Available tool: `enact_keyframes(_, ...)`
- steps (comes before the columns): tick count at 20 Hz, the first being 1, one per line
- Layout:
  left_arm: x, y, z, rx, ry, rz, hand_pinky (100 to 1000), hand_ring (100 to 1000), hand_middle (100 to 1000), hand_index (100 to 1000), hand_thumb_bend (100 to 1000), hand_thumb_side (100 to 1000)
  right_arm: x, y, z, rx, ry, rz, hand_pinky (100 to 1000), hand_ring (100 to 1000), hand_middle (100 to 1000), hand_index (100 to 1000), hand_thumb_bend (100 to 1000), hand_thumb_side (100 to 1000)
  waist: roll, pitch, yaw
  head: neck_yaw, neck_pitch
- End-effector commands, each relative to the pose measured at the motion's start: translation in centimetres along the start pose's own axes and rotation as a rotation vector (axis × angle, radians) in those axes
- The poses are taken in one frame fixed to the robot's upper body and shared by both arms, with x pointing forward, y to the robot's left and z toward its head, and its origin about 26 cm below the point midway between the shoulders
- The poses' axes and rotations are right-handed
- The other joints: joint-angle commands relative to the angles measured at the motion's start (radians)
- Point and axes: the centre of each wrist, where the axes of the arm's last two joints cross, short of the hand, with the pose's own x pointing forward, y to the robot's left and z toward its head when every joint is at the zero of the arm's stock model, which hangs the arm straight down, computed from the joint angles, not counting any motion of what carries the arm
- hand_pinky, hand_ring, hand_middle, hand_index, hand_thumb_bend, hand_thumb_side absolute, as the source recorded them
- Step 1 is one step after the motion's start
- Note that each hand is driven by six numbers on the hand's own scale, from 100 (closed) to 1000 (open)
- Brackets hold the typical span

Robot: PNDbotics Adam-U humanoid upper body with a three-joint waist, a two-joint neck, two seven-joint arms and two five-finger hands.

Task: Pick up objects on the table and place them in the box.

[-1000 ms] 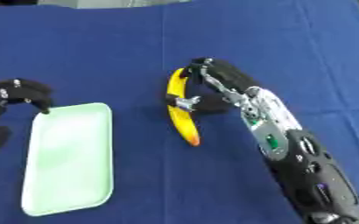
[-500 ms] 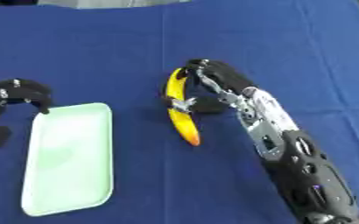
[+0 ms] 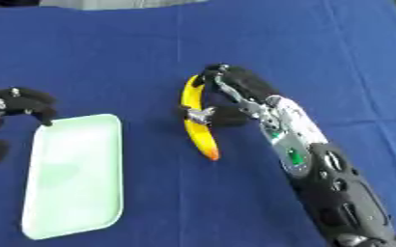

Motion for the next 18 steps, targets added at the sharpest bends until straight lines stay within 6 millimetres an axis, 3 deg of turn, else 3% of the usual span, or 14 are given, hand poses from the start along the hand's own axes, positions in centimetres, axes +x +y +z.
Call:
enact_keyframes(1,0.4,1.0,-0.2,-0.071,-0.057,-0.059,582,727,794,843,100,756,0.3,-0.7,0.0,-0.011,-0.009,0.018,338,605,705,769,612,914,0.003,-0.016,0.003,-0.010,-0.013)
enact_keyframes(18,0.4,1.0,-0.3,-0.073,-0.061,-0.061,583,727,795,843,100,757,0.0,0.6,0.1,0.045,0.011,0.054,350,591,671,759,609,911,0.006,-0.013,0.006,-0.015,-0.008)
